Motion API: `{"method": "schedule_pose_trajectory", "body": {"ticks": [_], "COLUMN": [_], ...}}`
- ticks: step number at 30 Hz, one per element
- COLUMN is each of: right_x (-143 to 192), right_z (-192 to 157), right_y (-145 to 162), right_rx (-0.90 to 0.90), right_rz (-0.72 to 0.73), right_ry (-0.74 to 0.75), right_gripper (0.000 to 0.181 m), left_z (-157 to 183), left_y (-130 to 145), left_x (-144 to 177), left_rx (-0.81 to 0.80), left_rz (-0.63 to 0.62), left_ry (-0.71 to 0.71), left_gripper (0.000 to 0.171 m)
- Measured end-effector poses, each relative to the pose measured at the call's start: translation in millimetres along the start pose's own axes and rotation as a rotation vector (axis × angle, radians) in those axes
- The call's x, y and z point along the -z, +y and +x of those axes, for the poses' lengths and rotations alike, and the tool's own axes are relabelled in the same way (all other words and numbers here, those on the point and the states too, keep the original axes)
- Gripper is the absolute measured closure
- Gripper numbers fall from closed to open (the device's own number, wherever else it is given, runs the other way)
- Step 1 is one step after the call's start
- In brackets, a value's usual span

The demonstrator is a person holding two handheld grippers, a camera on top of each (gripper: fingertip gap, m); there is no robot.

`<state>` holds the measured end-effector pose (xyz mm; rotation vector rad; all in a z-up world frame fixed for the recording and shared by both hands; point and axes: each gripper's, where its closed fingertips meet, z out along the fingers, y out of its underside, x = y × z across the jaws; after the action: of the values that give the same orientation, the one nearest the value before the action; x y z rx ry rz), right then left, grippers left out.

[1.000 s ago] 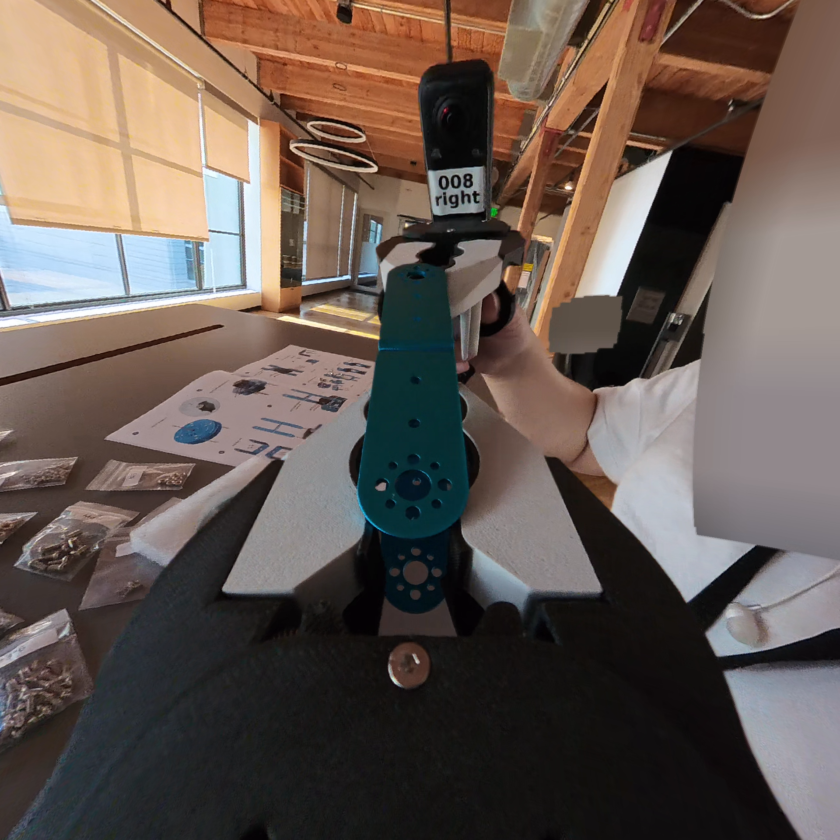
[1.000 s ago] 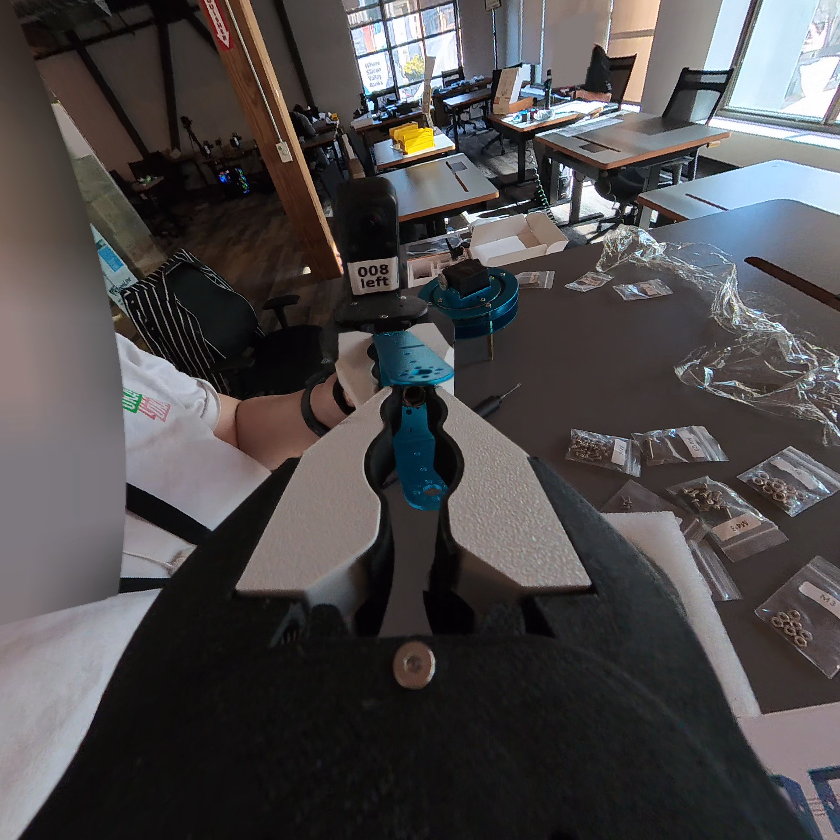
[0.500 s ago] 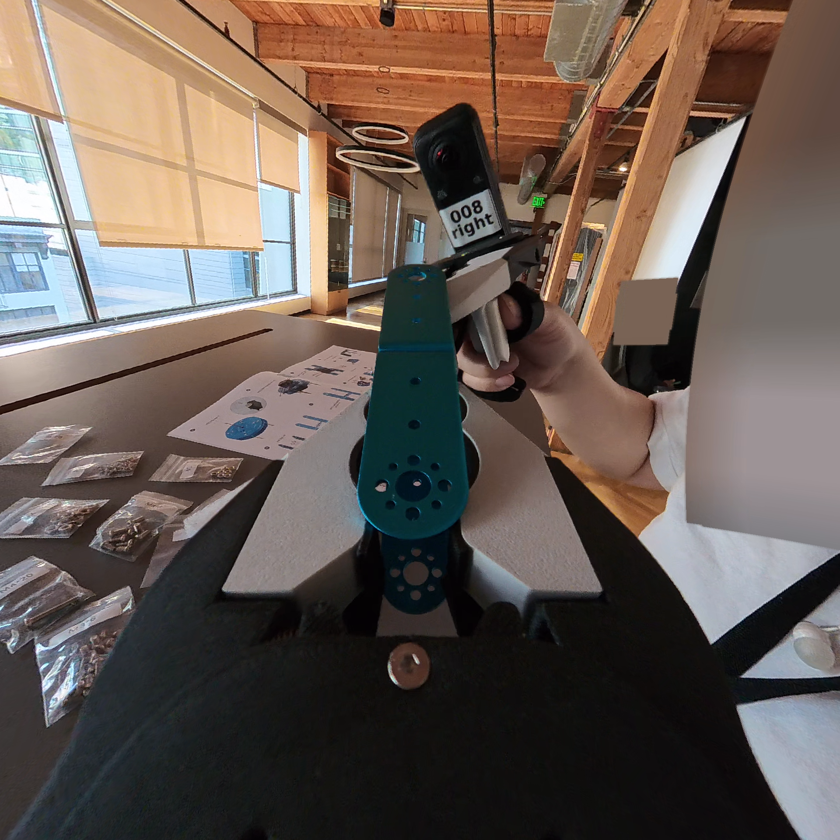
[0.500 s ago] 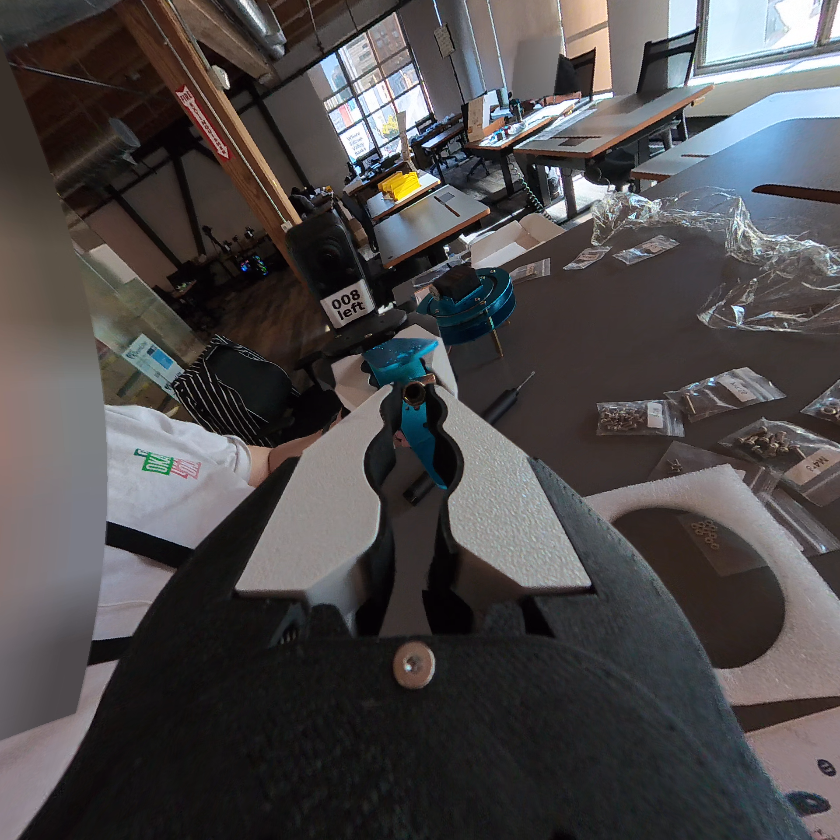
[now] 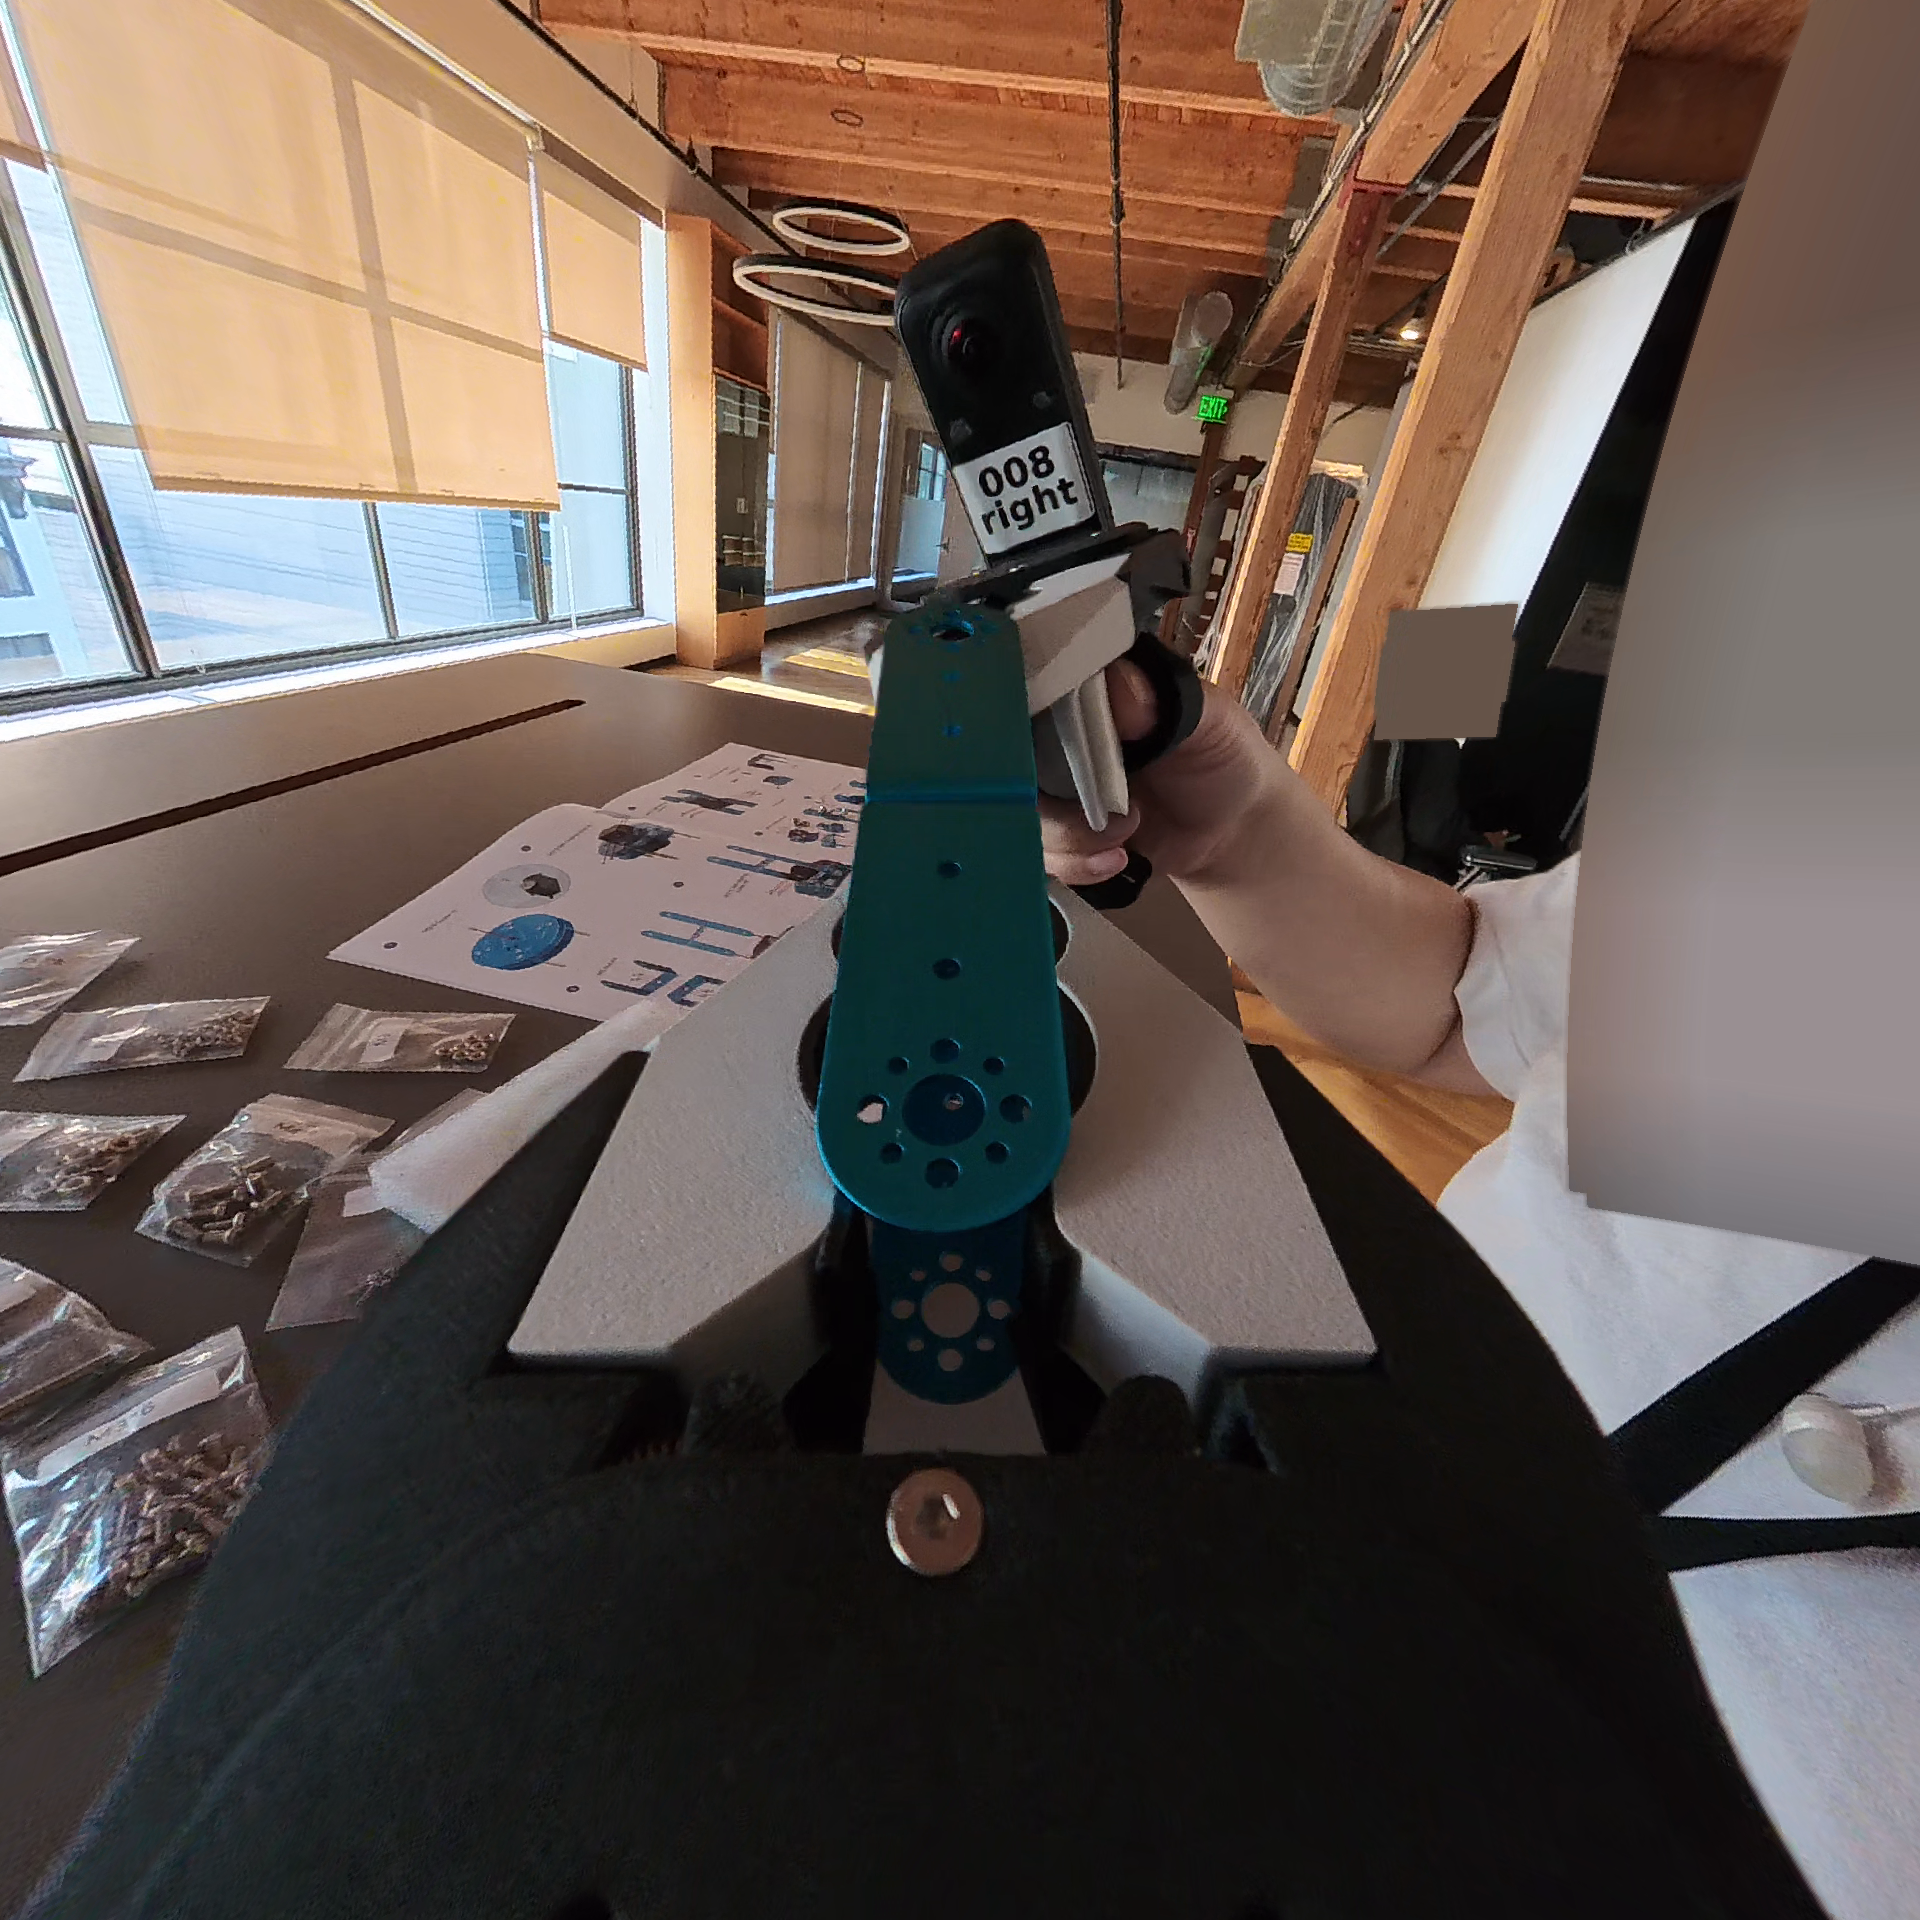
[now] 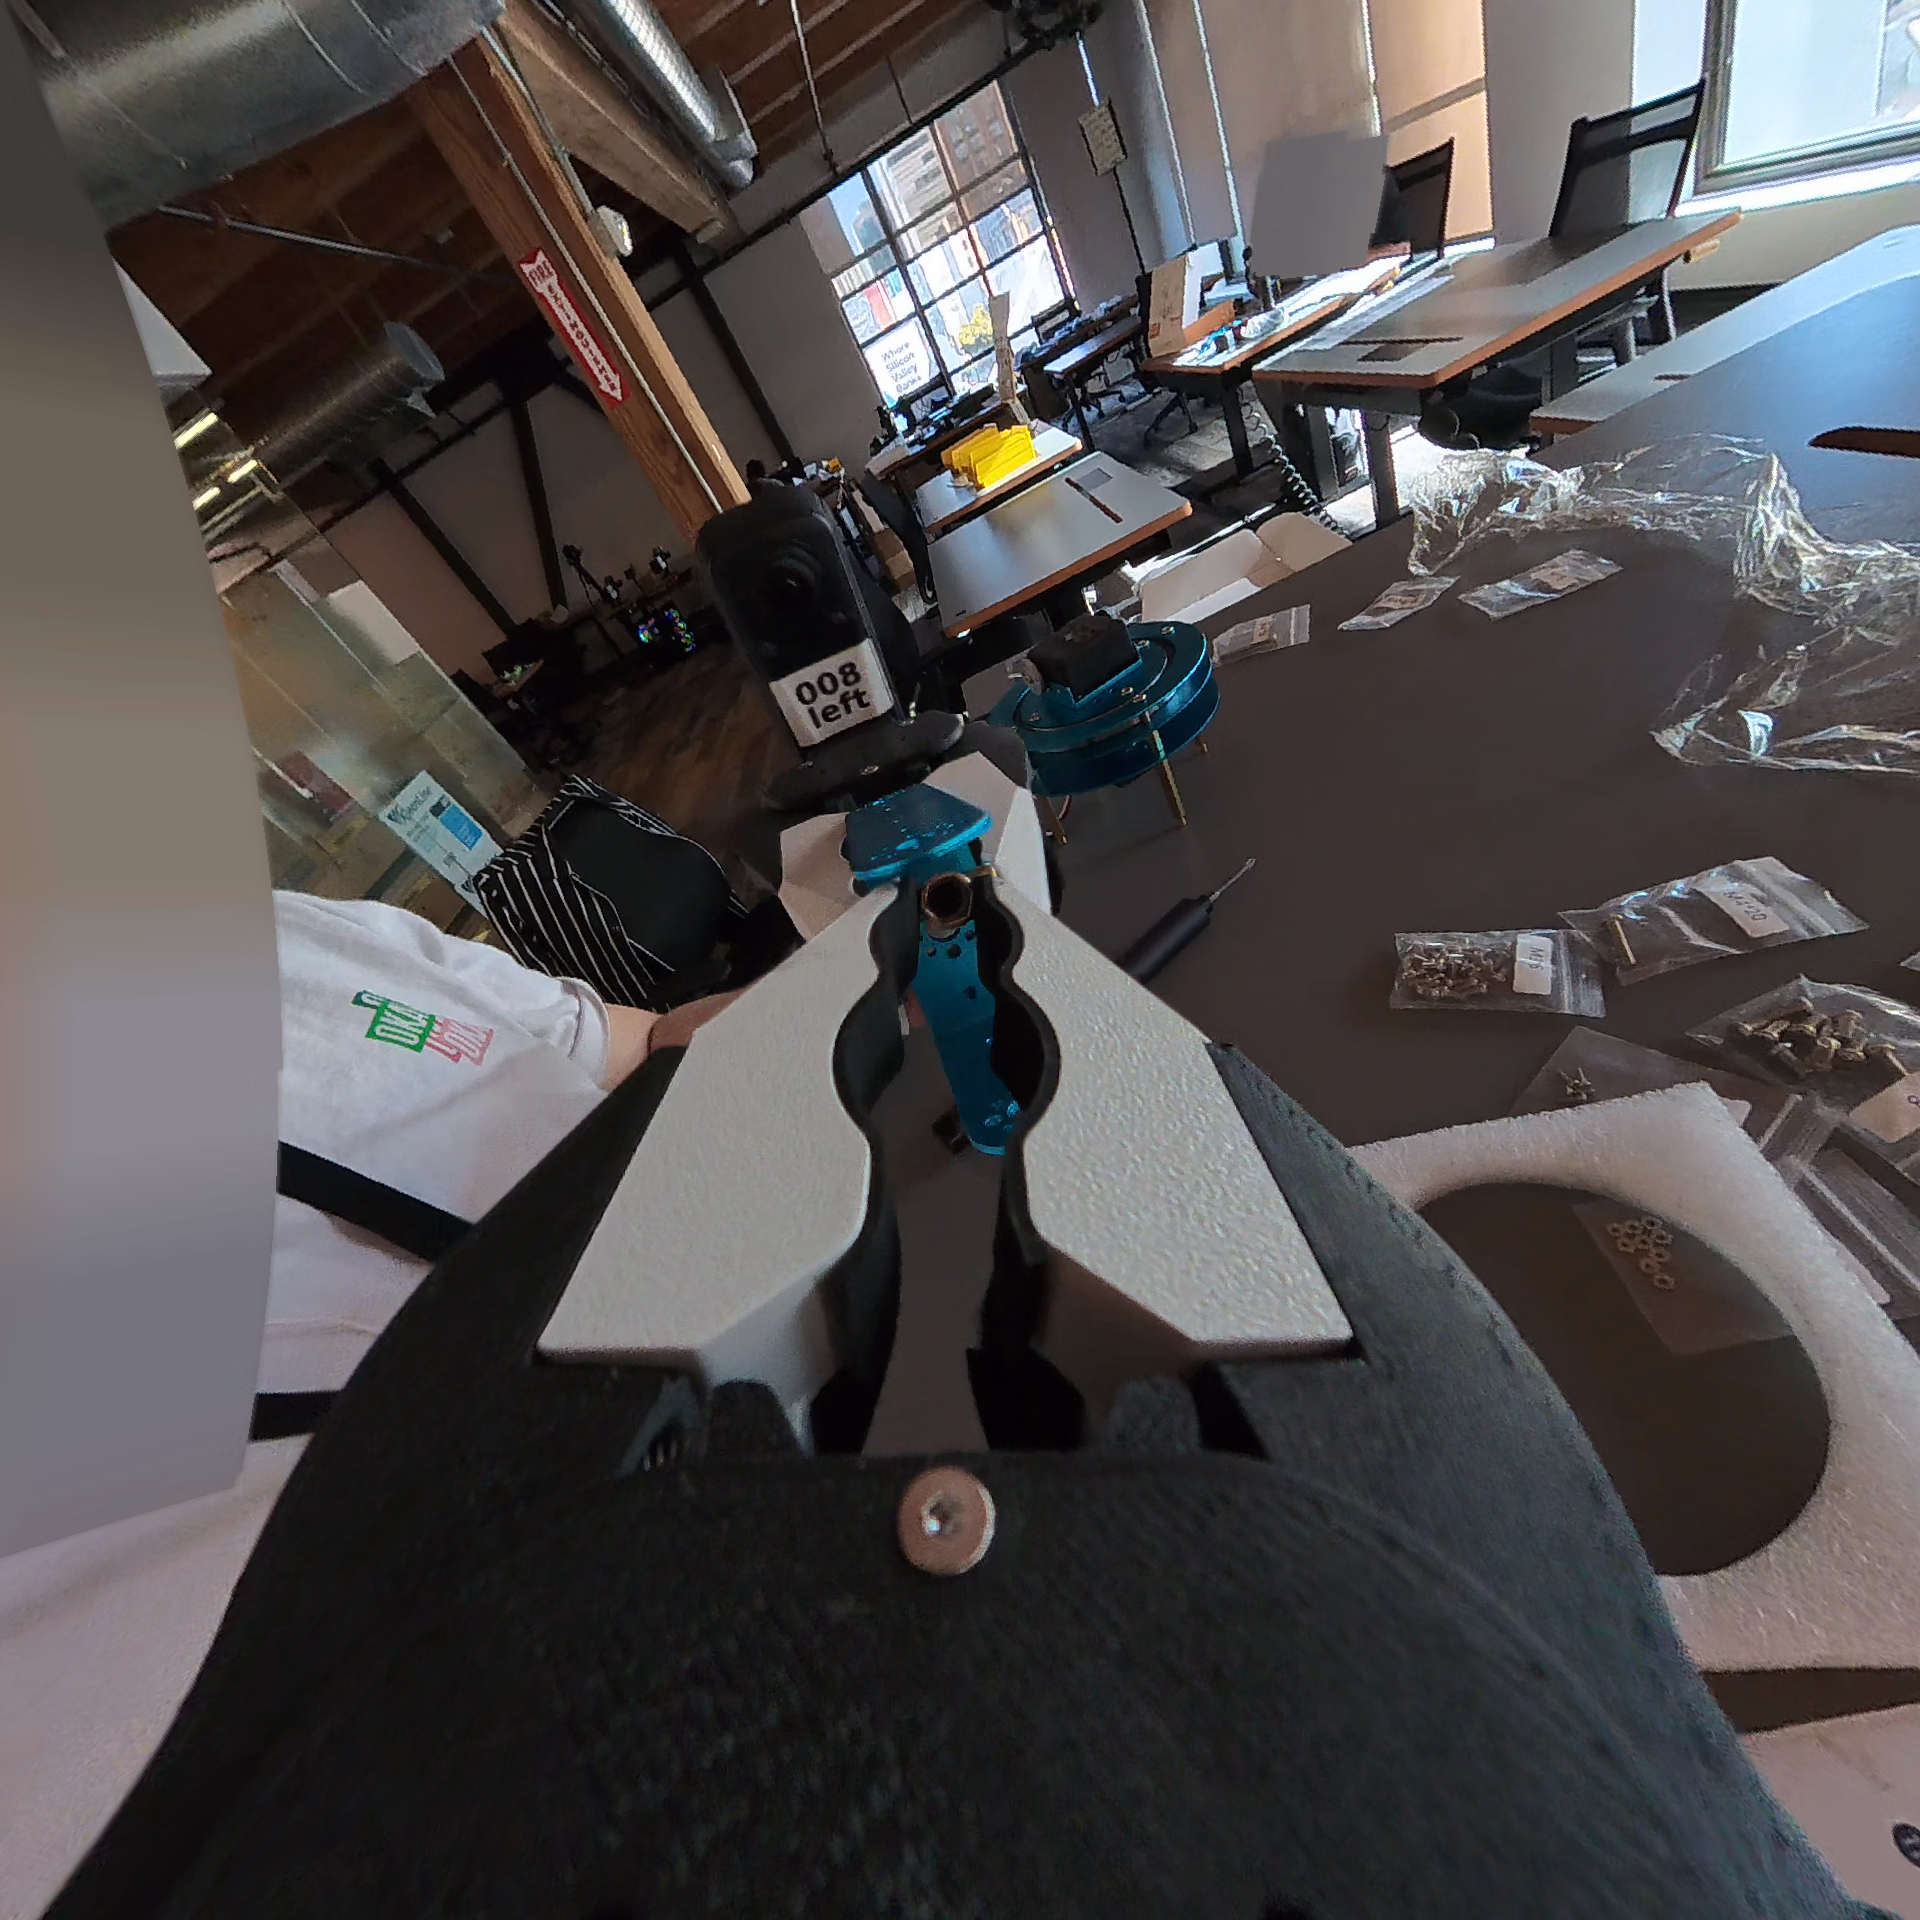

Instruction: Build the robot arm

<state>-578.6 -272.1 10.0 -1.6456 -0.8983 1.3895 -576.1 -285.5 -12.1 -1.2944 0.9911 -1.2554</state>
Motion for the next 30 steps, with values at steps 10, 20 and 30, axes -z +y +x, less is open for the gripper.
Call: {"method": "schedule_pose_trajectory", "body": {"ticks": [10,20,30], "right_x": [-1,-1,-6], "right_z": [-5,-15,-12], "right_y": [3,3,3], "right_rx": [0.208,0.323,0.291], "right_rz": [-0.022,0.007,-0.035], "right_ry": [-0.047,-0.113,-0.044], "right_gripper": [0.171,0.171,0.171], "left_z": [5,9,7], "left_y": [-5,-5,-10], "left_x": [2,2,5], "left_rx": [0.103,0.144,0.142], "left_rz": [0.041,0.039,0.077], "left_ry": [0.081,0.125,0.125], "left_gripper": [0.144,0.145,0.145]}}
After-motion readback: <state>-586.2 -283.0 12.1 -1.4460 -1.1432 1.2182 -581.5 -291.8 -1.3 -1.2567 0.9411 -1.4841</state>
